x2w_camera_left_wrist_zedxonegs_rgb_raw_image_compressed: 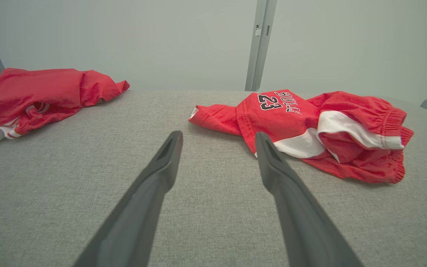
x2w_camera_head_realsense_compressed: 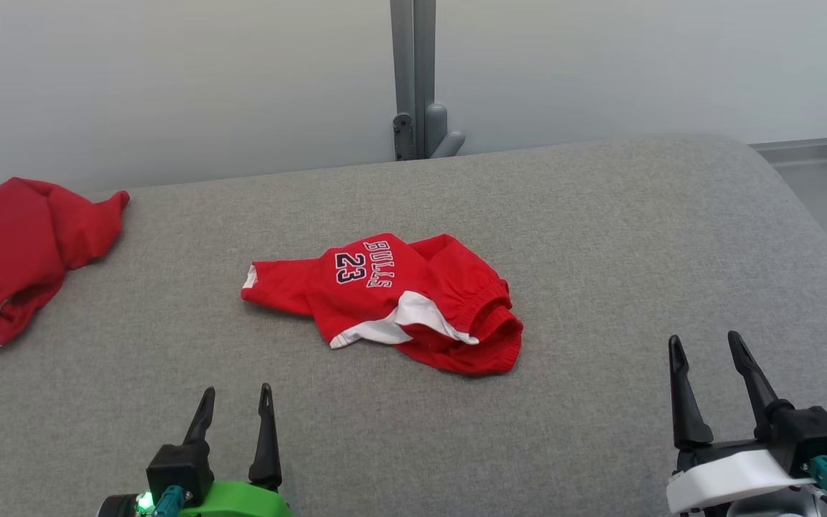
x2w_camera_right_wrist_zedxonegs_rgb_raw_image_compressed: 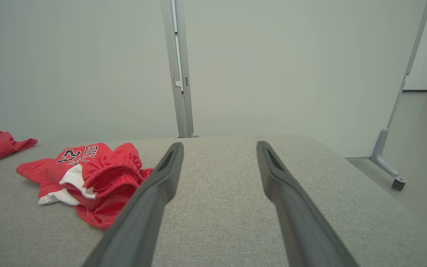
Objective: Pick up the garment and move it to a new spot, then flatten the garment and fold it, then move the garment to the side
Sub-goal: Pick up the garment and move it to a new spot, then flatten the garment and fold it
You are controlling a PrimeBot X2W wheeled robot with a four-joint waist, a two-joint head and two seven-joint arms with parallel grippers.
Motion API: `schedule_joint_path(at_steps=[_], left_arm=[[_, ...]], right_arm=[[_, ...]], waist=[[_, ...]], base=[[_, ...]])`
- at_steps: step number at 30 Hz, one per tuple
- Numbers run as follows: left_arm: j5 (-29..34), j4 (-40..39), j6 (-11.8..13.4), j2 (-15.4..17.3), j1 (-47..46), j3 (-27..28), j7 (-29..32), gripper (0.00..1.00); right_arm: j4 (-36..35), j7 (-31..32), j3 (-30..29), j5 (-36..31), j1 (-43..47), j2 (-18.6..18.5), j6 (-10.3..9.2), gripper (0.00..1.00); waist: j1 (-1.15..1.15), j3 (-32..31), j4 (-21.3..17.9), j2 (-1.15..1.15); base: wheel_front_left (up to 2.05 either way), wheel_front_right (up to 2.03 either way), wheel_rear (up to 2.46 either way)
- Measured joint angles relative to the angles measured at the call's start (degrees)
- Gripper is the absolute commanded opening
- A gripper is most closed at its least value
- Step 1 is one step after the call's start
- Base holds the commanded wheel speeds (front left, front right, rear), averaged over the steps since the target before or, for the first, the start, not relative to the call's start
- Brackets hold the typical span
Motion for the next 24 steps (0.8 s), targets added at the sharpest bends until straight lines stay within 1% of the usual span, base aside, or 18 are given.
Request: schedule_joint_path(at_steps=[12, 21, 24], left_arm=[[1.56, 0.56, -1.79, -1.19, 0.1, 2.34, 0.0, 1.0], [2.46, 1.03, -2.58, -1.69, 0.1, 2.82, 0.01, 1.0], [2.68, 1.04, -2.74, -1.8, 0.07, 2.82, 0.0, 1.0]], right_arm=[[0.26, 0.0, 0.52, 0.02, -0.01, 0.0, 0.0, 1.0], [0.32, 0.0, 0.69, 0.02, -0.05, 0.0, 0.0, 1.0], [0.81, 0.0, 1.57, 0.01, -0.29, 0.0, 0.0, 1.0]], waist=[[0.0, 0.04, 0.04, 0.0], [0.0, 0.44, 0.86, 0.0], [0.0, 0.75, 1.3, 0.0]], base=[[0.0, 0.0, 0.0], [0.0, 0.0, 0.0], [0.0, 0.0, 0.0]])
